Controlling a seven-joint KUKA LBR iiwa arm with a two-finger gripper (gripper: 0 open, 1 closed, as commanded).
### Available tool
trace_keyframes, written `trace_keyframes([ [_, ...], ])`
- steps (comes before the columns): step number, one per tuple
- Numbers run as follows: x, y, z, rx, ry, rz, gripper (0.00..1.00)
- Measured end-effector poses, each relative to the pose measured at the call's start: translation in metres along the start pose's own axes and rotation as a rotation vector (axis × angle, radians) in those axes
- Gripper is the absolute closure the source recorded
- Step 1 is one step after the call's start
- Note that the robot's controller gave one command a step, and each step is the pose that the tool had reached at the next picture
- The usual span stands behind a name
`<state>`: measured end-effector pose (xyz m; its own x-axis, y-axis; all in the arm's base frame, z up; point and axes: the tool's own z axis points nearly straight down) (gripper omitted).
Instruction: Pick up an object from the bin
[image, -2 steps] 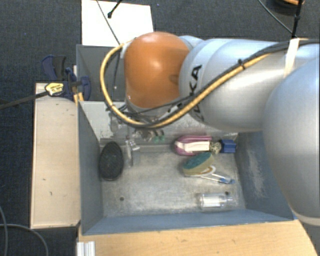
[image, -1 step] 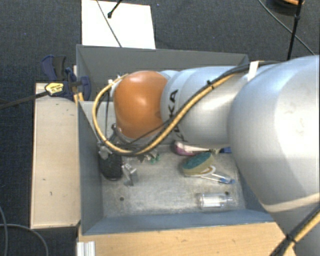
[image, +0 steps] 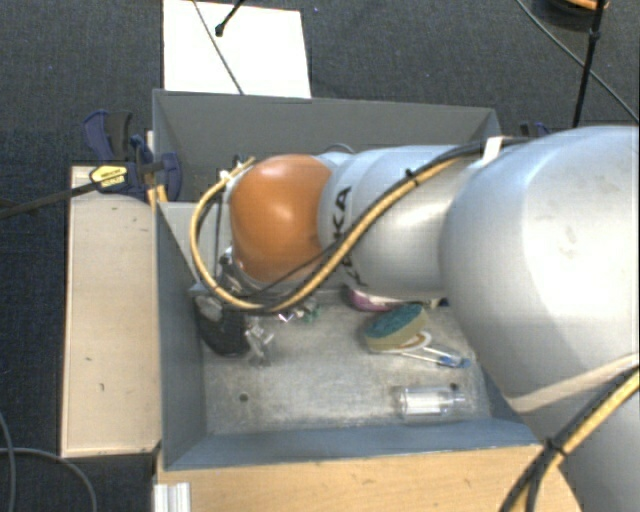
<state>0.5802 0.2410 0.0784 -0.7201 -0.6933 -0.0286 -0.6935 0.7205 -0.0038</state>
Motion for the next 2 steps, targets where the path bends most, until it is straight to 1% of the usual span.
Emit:
trace_keyframes([
  [1, 0.000, 0.000, -0.001, -0.001, 0.002, 0.002, 1.00],
  [2, 0.010, 0.033, -0.131, -0.001, 0.019, 0.020, 1.00],
])
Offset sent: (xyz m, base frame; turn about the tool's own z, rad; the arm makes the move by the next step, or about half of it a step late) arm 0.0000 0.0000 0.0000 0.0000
